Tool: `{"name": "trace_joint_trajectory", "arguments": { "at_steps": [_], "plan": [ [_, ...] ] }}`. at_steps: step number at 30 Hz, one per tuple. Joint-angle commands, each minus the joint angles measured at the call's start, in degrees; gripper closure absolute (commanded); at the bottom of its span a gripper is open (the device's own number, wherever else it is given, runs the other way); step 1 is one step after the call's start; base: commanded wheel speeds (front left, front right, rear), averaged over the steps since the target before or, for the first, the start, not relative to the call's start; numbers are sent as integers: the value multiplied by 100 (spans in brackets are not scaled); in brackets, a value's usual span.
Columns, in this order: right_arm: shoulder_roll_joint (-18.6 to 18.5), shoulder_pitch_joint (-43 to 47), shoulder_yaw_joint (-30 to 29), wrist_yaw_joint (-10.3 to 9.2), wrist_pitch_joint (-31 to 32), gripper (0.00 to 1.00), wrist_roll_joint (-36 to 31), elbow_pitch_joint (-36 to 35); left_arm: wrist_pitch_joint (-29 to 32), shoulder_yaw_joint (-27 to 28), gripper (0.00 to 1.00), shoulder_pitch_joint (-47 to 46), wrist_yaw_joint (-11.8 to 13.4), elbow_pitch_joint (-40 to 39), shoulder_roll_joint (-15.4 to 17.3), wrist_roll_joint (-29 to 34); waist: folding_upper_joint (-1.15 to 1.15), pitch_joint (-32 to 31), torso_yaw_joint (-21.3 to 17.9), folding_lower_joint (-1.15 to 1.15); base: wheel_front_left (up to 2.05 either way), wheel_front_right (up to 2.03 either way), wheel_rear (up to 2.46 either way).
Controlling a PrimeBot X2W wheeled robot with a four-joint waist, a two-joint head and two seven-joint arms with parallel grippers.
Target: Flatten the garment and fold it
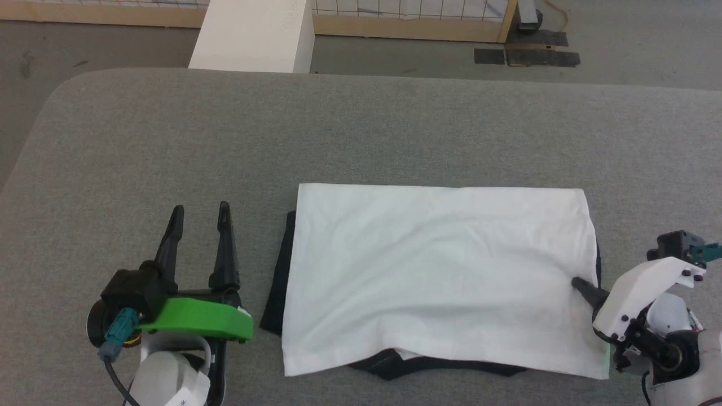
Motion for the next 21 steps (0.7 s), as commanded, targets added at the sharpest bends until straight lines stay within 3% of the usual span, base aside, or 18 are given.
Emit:
{"name": "trace_joint_trajectory", "arguments": {
  "at_steps": [1,10,13,16,21],
  "plan": [
    [-34,84,-115,-9,-105,100,-145,-108,-20,30,0,7,-31,12,-34,33,0,-13,-17,0,0,0,0],
    [-501,443,-883,-9,-431,100,-1264,-496,-20,55,0,9,-97,51,-46,72,0,-27,-72,0,0,0,0],
    [-480,520,-960,-9,-491,100,-1321,-701,-20,59,0,16,-111,64,-47,89,0,-34,-95,0,0,0,0],
    [-499,607,-753,-9,-463,100,-1288,-1077,-20,58,0,35,-117,77,-48,94,0,-46,-123,0,0,0,0],
    [-458,845,15,-9,-98,100,-1230,-2378,-20,39,0,61,-107,79,-49,94,0,-79,-155,0,0,0,0]
  ]
}}
